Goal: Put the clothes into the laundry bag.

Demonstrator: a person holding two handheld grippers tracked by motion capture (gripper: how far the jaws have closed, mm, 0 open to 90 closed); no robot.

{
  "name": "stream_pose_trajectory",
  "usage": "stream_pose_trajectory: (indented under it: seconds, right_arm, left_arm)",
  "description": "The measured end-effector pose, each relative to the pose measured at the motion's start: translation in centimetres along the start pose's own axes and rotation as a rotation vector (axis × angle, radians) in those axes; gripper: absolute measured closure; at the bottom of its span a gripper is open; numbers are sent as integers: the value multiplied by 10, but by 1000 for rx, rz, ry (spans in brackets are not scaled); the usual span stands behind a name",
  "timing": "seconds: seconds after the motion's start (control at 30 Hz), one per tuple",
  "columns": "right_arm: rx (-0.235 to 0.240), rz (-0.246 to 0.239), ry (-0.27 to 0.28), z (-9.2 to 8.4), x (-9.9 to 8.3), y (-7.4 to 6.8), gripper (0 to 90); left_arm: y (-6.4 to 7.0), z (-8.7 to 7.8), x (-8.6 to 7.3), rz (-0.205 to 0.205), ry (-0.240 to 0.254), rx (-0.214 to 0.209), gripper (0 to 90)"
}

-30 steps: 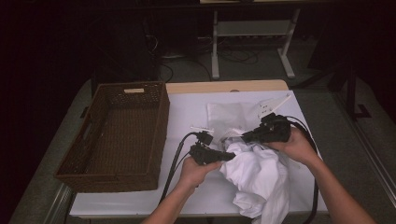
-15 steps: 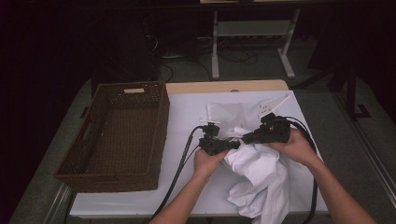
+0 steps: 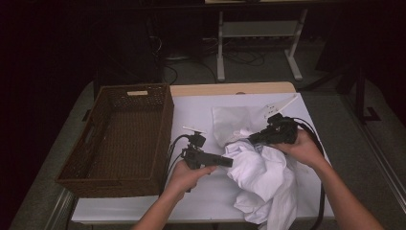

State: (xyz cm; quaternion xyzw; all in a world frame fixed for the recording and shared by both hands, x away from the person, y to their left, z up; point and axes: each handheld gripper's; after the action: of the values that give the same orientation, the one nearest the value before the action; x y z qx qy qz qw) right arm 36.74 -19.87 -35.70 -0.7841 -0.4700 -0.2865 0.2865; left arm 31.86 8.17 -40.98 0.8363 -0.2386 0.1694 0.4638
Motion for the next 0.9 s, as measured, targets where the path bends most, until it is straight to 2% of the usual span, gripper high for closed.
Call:
stream_pose_trajectory:
  seconds: [0.07,0.17,0.23,0.3,0.37,0.4,0.43,0.53,0.6,0.67,0.73,0.77,0.8,0.83,0.9]
  right_arm:
    - [-2,2,-7,2,1,0,871]
    - [-2,-4,-16,4,1,-2,871]
    - [-2,-14,-19,4,1,-3,871]
    - [2,-16,-21,5,1,-4,871]
    - [8,-20,-26,5,1,-5,871]
    - [15,-27,-25,5,2,-6,871]
    - [19,-32,-24,5,2,-7,872]
    - [31,-52,-12,0,7,-12,873]
    - [30,-66,14,-8,13,-18,873]
    - [19,-85,27,-15,19,-22,873]
    - [16,-80,34,-18,21,-23,873]
    - [20,-76,34,-17,20,-23,874]
    - [23,-70,34,-16,19,-22,874]
    - [25,-61,38,-15,17,-22,873]
    - [22,-51,34,-11,11,-19,873]
  left_arm:
    - [-1,15,-2,-18,-32,-31,246]
    - [-3,36,3,-1,-39,-37,298]
    - [-6,49,7,11,-11,-32,422]
    - [-10,60,9,23,27,-31,616]
    - [-10,61,11,48,64,-11,802]
    - [-8,60,12,56,82,-6,831]
    - [-6,58,13,66,97,-1,845]
    - [4,47,25,88,143,-23,858]
    - [16,41,33,135,151,-2,859]
    - [18,42,36,151,155,34,859]
    - [10,47,38,152,151,66,857]
    - [4,51,39,164,143,114,855]
    - [-6,56,40,132,143,145,854]
    - [-14,61,41,86,154,134,851]
    - [-21,65,43,65,174,142,838]
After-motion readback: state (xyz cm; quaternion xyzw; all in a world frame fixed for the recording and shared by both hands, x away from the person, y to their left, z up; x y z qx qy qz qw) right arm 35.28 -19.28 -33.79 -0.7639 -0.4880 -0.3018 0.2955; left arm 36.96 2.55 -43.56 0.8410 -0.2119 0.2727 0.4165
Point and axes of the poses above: each handheld gripper's, and its own axes: z roughly forward along the jaws, x roughly out of its top, y roughly to its right, and after that the axes turned 1 degree about y, right-handed
